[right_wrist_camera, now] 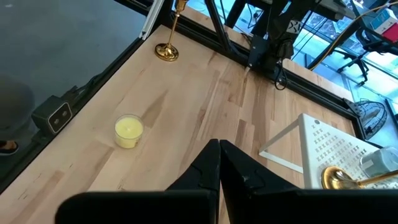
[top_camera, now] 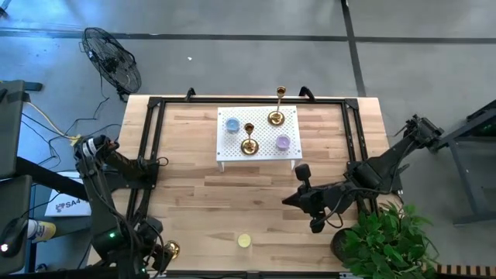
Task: Pick & Place candle stick holders
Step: Put the gold candle holder on the shelf
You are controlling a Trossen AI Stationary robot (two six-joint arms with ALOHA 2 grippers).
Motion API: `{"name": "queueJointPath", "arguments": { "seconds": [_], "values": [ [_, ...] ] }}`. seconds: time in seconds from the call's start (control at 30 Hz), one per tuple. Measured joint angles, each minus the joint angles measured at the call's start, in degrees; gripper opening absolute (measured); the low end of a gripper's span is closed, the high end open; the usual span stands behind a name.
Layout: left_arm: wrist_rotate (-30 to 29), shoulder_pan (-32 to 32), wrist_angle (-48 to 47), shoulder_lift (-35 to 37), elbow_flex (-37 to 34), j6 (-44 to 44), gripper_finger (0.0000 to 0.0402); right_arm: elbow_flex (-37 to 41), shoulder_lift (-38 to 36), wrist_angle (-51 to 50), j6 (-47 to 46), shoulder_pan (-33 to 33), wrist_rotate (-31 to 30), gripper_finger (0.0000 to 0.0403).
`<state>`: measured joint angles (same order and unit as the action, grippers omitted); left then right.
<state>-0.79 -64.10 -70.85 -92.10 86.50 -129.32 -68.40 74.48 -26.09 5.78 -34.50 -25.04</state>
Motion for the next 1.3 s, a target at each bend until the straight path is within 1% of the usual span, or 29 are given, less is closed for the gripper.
{"name": "queueJointPath", "arguments": {
  "seconds": [0.13, 0.27, 0.43, 0.7, 0.87, 1.1, 1.3],
  "values": [
    [-2.9, 0.0, 0.3, 0.0, 0.0, 0.0, 0.0383, 0.0, 0.0, 0.3, 0.0, 0.0, 0.1, 0.0],
    [-3.8, 0.0, 0.4, 0.0, 0.0, 0.1, 0.0383, 0.0, 0.0, 0.3, -1.1, 0.0, 0.3, 0.0],
    [-3.8, 0.0, 0.2, 0.0, 0.0, 0.1, 0.0383, 0.0, 0.0, 0.3, -1.4, 0.0, 1.6, 0.0],
    [-3.8, 0.0, -0.1, -1.2, 0.0, 0.0, 0.0383, 0.0, 0.0, 0.3, -1.5, 0.0, 1.5, 0.0],
    [-1.1, 0.0, -0.2, -3.1, 0.0, 0.5, 0.0383, 0.0, 0.0, 0.3, -1.5, 0.0, 1.5, 0.0],
    [-1.6, 0.0, -0.7, -3.5, 0.0, 0.4, 0.0383, 0.0, 0.0, 0.6, -1.5, 0.0, 1.5, 0.0],
    [-5.8, 0.0, -0.8, -3.5, 0.0, 0.5, 0.0383, 0.0, 0.0, 0.7, -2.2, 0.0, 1.5, 0.0]
  ]
}}
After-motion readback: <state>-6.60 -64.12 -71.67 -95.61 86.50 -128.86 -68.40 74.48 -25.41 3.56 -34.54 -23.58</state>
